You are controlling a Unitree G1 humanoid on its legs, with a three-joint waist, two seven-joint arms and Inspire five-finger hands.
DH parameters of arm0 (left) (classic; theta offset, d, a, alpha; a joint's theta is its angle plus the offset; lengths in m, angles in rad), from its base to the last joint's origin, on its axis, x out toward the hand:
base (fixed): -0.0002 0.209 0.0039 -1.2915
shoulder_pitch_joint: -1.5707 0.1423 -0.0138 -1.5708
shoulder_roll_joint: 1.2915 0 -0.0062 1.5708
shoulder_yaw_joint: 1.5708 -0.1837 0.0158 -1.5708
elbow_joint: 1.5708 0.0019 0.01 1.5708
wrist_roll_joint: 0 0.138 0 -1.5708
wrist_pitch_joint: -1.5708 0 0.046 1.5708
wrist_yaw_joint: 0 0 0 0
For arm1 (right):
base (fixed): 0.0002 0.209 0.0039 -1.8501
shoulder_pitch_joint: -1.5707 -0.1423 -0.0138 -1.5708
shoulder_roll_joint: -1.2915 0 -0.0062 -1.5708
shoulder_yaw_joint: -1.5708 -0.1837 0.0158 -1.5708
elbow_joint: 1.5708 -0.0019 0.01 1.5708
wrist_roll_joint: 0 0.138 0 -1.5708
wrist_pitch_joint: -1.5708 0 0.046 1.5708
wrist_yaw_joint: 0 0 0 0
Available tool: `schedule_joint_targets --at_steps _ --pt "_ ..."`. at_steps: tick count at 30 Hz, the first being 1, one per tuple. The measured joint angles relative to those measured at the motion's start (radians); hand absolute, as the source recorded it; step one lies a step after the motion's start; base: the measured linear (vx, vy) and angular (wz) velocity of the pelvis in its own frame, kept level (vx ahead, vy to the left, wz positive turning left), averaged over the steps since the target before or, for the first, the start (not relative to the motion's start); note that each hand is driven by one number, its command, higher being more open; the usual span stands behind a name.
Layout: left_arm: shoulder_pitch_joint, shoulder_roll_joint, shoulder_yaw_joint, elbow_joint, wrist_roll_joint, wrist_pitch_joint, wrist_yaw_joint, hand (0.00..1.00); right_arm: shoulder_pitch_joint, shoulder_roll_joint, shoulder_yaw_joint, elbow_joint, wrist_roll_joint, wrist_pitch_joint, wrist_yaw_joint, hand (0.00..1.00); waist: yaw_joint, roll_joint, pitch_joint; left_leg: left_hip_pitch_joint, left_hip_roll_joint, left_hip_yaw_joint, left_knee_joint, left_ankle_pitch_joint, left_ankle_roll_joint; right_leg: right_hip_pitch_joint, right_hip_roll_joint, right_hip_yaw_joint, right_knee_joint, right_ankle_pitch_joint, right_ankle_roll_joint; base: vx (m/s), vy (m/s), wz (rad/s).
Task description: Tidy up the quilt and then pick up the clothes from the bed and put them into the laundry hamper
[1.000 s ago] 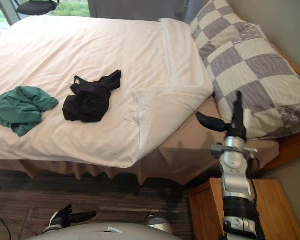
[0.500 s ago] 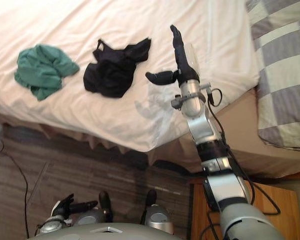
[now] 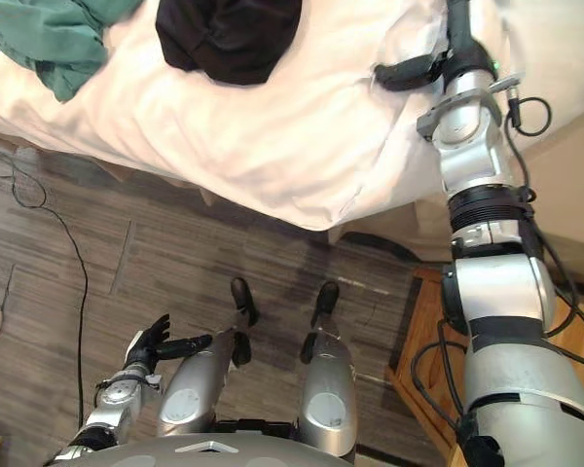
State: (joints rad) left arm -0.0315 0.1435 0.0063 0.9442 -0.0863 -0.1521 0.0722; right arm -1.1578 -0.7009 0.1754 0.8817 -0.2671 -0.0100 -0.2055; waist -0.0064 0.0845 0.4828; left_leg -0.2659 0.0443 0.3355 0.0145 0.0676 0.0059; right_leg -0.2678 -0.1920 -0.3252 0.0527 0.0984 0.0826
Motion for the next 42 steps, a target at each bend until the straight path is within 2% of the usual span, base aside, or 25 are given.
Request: schedule_joint_targets --at_steps 5,7,10,13,16,17,19,21,25,28,30,33,35,37,39,42 --pt "-0.003 -0.013 0.004 -0.003 0.000 0.001 0.000 1.00 0.018 -0.002 -0.011 -0.034 0.011 -0.017 -0.001 0.00 -0.005 0.000 0.000 0.019 0.011 0.035 0.001 -0.003 -0.005 -0.003 -0.001 0.014 0.020 -0.001 -0.002 0.04 -0.007 -0.15" --pt "-0.004 -0.020 0.006 -0.003 0.000 0.002 0.000 1.00 0.092 -0.002 -0.019 -0.109 0.022 -0.017 -0.001 0.00 -0.006 -0.002 0.001 0.049 0.015 0.047 0.000 -0.009 -0.013 0.019 0.000 0.016 0.026 -0.003 -0.004 0.05 -0.010 -0.14" --pt "-0.003 -0.029 0.008 -0.002 0.000 0.005 0.002 1.00 0.296 0.023 -0.075 -0.278 0.045 -0.017 0.001 0.00 -0.019 -0.009 0.003 0.121 0.020 0.048 -0.002 -0.021 -0.018 0.093 0.007 0.014 0.020 -0.007 -0.008 0.06 -0.007 -0.04" --pt "-0.003 -0.029 0.007 0.007 0.003 0.025 0.006 1.00 0.551 0.117 -0.144 -0.456 0.047 -0.020 0.011 0.00 -0.045 -0.052 -0.020 0.183 0.018 0.056 -0.004 -0.037 -0.024 0.171 0.013 0.021 -0.030 -0.008 -0.006 0.04 -0.001 -0.13" --pt "0.002 -0.030 0.005 0.030 0.020 0.054 0.003 1.00 0.786 0.219 -0.193 -0.546 0.047 -0.035 0.041 0.00 -0.069 -0.111 -0.081 0.226 0.020 0.075 -0.020 -0.040 -0.029 0.219 0.026 0.033 -0.075 -0.007 -0.004 0.03 -0.030 -0.20" --pt "0.011 -0.027 0.000 0.043 0.040 0.072 -0.010 1.00 0.876 0.268 -0.228 -0.546 0.047 -0.046 0.049 1.00 -0.082 -0.129 -0.128 0.252 0.024 0.088 -0.026 -0.046 -0.037 0.235 0.032 0.050 -0.079 -0.008 -0.004 0.04 -0.032 -0.30" --pt "0.036 -0.033 0.000 0.048 0.058 0.074 -0.010 1.00 0.955 0.315 -0.272 -0.546 0.050 -0.060 0.051 1.00 -0.083 -0.137 -0.192 0.285 0.026 0.125 -0.040 -0.053 -0.046 0.244 0.039 0.084 -0.087 -0.010 -0.002 0.05 -0.025 -0.52" --pt "0.055 -0.048 0.002 0.052 0.058 0.080 -0.010 1.00 1.018 0.357 -0.329 -0.541 0.089 -0.074 0.050 1.00 -0.091 -0.131 -0.240 0.325 0.027 0.152 -0.049 -0.065 -0.052 0.262 0.043 0.112 -0.088 -0.016 0.004 0.04 -0.014 -0.50" --pt "0.080 -0.060 0.012 0.072 0.058 0.096 -0.010 1.00 1.085 0.429 -0.430 -0.459 0.155 -0.057 0.049 1.00 -0.110 -0.119 -0.298 0.384 0.026 0.190 -0.078 -0.070 -0.059 0.291 0.052 0.143 -0.091 -0.024 0.005 0.02 -0.003 -0.27" --pt "0.082 -0.067 0.048 0.076 0.056 0.112 -0.009 1.00 1.139 0.477 -0.547 -0.420 0.280 -0.035 0.047 1.00 -0.113 -0.112 -0.313 0.398 0.026 0.201 -0.089 -0.070 -0.059 0.296 0.056 0.151 -0.093 -0.025 0.005 0.01 -0.019 -0.14" --pt "0.102 -0.069 0.084 0.077 0.052 0.117 -0.009 1.00 1.155 0.508 -0.677 -0.414 0.420 -0.009 0.040 1.00 -0.130 -0.110 -0.317 0.422 0.026 0.217 -0.093 -0.074 -0.065 0.310 0.057 0.164 -0.095 -0.025 0.006 0.00 -0.009 -0.20" --pt "0.125 -0.089 0.154 0.073 0.045 0.118 -0.006 1.00 1.207 0.513 -0.810 -0.419 0.551 -0.001 -0.008 1.00 -0.137 -0.106 -0.325 0.451 0.026 0.244 -0.101 -0.087 -0.071 0.327 0.060 0.183 -0.095 -0.031 0.006 -0.01 -0.003 -0.25" --pt "0.154 -0.108 0.204 0.071 0.044 0.119 -0.005 1.00 1.252 0.527 -0.906 -0.444 0.642 -0.001 -0.044 1.00 -0.139 -0.101 -0.352 0.451 0.027 0.262 -0.103 -0.103 -0.079 0.325 0.062 0.193 -0.103 -0.032 0.006 -0.02 -0.007 -0.18" --pt "0.168 -0.116 0.228 0.070 0.044 0.119 -0.003 1.00 1.285 0.564 -0.994 -0.517 0.678 -0.002 -0.090 1.00 -0.143 -0.101 -0.372 0.453 0.030 0.272 -0.103 -0.107 -0.082 0.327 0.064 0.194 -0.107 -0.032 0.005 0.02 -0.022 -0.10" --pt "0.194 -0.135 0.248 0.059 0.039 0.119 0.008 1.00 1.305 0.600 -1.081 -0.615 0.691 -0.028 -0.155 1.00 -0.146 -0.097 -0.383 0.479 0.037 0.293 -0.103 -0.120 -0.079 0.348 0.068 0.194 -0.108 -0.037 0.003 0.02 -0.027 -0.07" --pt "0.201 -0.139 0.248 0.056 0.040 0.118 0.010 1.00 1.303 0.602 -1.103 -0.707 0.715 -0.053 -0.192 1.00 -0.146 -0.100 -0.403 0.485 0.044 0.315 -0.103 -0.127 -0.083 0.354 0.068 0.189 -0.107 -0.045 0.003 -0.01 -0.015 0.02"
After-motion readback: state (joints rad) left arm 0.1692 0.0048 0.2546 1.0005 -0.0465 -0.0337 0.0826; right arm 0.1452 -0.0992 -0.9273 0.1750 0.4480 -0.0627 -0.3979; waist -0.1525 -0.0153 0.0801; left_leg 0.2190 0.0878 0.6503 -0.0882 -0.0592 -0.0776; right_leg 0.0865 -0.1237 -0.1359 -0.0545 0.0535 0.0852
